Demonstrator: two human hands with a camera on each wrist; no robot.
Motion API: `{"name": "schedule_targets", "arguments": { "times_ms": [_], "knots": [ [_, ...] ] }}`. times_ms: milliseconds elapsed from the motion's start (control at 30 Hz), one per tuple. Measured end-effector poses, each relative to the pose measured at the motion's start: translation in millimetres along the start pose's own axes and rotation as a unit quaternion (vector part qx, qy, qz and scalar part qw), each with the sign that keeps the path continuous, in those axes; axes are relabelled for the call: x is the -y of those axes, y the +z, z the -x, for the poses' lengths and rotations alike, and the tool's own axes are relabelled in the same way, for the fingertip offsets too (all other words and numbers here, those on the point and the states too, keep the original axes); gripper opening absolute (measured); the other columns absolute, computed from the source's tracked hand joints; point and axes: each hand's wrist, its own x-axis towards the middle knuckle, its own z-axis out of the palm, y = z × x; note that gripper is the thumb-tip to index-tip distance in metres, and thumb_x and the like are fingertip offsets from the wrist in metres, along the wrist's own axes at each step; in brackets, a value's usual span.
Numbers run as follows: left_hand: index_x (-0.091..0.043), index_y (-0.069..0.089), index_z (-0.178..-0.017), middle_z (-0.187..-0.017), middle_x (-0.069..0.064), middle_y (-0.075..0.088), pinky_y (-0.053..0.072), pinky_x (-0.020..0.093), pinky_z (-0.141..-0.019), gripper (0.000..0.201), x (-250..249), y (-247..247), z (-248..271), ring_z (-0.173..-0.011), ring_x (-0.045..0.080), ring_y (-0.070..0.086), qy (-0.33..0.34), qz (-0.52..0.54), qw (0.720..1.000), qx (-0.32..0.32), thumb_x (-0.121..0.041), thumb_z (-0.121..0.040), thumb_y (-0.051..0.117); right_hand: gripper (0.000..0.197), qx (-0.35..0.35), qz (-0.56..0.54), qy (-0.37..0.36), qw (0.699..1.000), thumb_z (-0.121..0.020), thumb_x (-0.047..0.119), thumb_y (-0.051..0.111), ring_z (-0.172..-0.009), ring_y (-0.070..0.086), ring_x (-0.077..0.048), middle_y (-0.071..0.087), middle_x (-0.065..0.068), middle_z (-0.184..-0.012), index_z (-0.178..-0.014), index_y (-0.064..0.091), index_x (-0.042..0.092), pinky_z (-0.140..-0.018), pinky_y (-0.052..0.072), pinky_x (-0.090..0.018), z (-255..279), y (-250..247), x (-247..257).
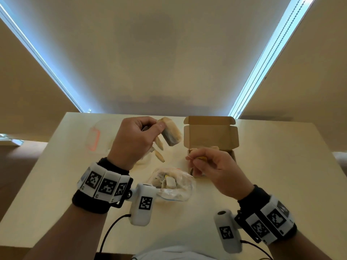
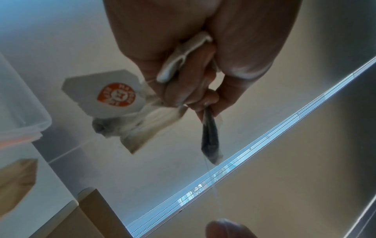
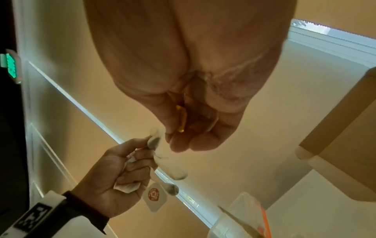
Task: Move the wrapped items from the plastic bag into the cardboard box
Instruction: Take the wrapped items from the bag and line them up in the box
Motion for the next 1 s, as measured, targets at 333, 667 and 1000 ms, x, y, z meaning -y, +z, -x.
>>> {"name": "schedule_targets", "arguments": {
  "times_ms": [333,667,1000],
  "knots": [
    [-0.019,0.076,-0.074,-0.06,0.003,0.067,0.048,0.036,-0.057,0.021,17.3,10.2,2.6,-0.058,0.025,0.061,0.048,-0.149,0.986,0.051,-0.035,-0.081,0.065,0.006,-0.028,0.21,-0.11,0.971,-0.085,0.014,0.075,-0.071,0.066,0.008,0.071,0.019,-0.075,-0.088,0.076,0.019,-0.067,0.044,-0.001,-2.5,-20.6,51.9],
    [-0.012,0.077,-0.081,-0.068,0.014,0.068,0.049,0.041,-0.058,0.02,15.0,27.6,7.4,-0.061,0.033,0.058,0.035,-0.081,0.978,0.187,-0.024,-0.092,0.067,0.022,-0.026,0.23,-0.015,0.973,-0.071,0.028,0.087,-0.064,0.069,0.0,0.072,0.01,-0.067,-0.077,0.066,0.024,-0.065,0.053,-0.012,-23.4,-16.9,48.3],
    [-0.011,0.078,-0.085,-0.065,0.011,0.066,0.042,0.027,-0.057,0.018,17.9,36.3,3.2,-0.056,0.011,0.049,0.006,-0.062,0.962,0.267,-0.025,-0.091,0.069,0.045,-0.061,0.248,-0.068,0.964,-0.066,0.031,0.091,-0.065,0.068,-0.002,0.069,0.009,-0.077,-0.099,0.061,0.02,-0.063,0.055,-0.011,-22.3,-18.9,37.0]
  ]
}}
